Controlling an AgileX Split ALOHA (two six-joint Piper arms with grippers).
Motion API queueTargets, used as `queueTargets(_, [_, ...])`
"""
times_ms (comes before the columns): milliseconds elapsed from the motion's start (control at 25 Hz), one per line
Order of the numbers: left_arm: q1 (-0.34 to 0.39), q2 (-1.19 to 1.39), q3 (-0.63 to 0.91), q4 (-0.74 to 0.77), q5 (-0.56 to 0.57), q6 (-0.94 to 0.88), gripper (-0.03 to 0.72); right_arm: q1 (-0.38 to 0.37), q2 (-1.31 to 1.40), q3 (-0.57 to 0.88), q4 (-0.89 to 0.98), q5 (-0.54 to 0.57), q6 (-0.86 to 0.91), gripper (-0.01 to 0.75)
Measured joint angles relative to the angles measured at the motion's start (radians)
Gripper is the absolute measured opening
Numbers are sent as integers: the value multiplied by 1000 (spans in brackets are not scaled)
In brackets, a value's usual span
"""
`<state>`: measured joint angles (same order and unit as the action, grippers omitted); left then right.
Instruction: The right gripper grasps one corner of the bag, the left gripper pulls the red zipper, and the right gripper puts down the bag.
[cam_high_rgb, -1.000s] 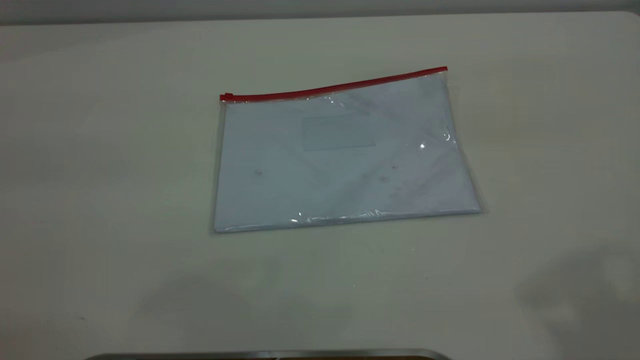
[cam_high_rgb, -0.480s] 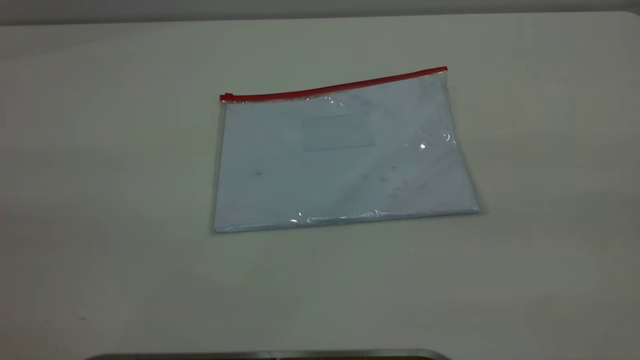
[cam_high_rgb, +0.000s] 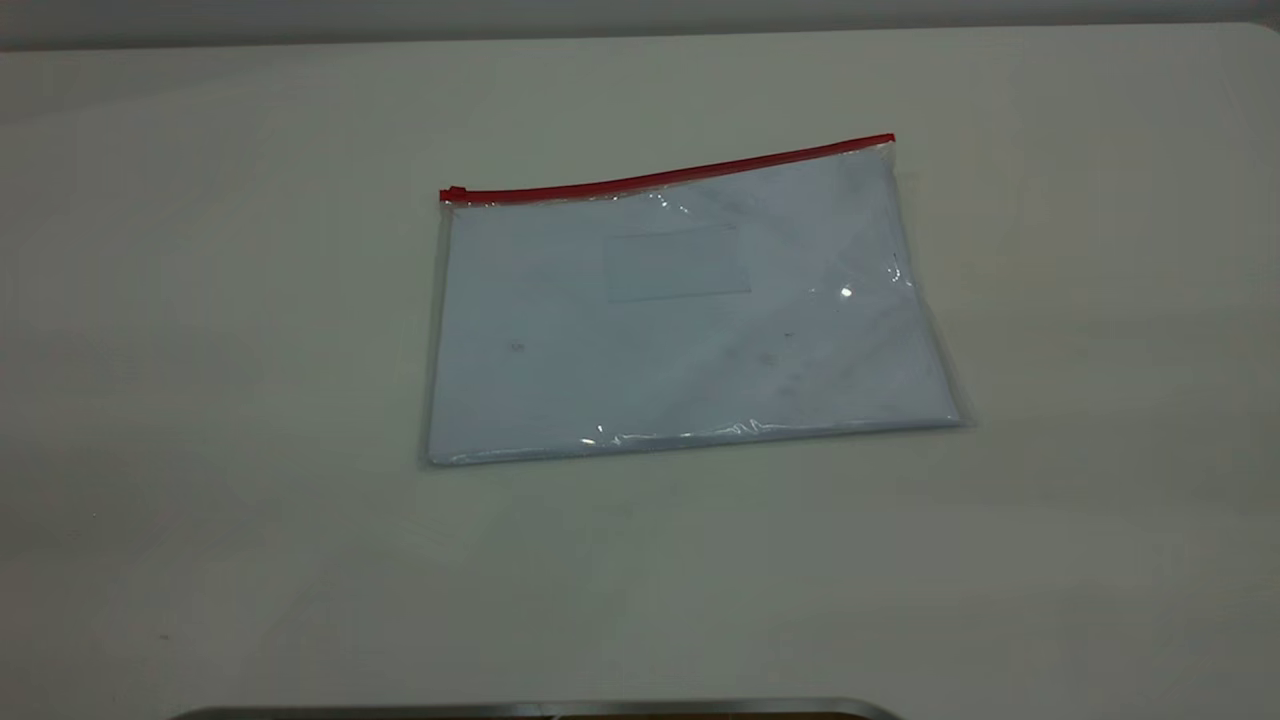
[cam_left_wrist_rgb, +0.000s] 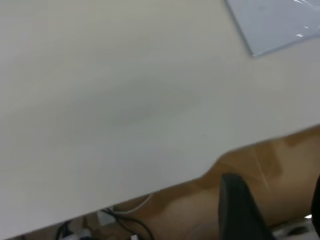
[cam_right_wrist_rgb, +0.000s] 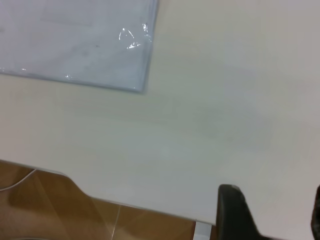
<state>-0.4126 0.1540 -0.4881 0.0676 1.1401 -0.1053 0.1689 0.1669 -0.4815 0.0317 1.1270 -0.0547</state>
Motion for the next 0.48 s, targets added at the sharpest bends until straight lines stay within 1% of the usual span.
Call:
queueTargets(360, [0,-1,0,-24,-2,9,416,0,-6,0,1,-1,1,408])
queueTargets(440, [9,-11,1,-26,-2,10,416,-19,-28,0,4,-1,1,408])
queueTargets(480, [33,-15,1,-28,-2,10,416,-42,-42,0,6,-1,1,408])
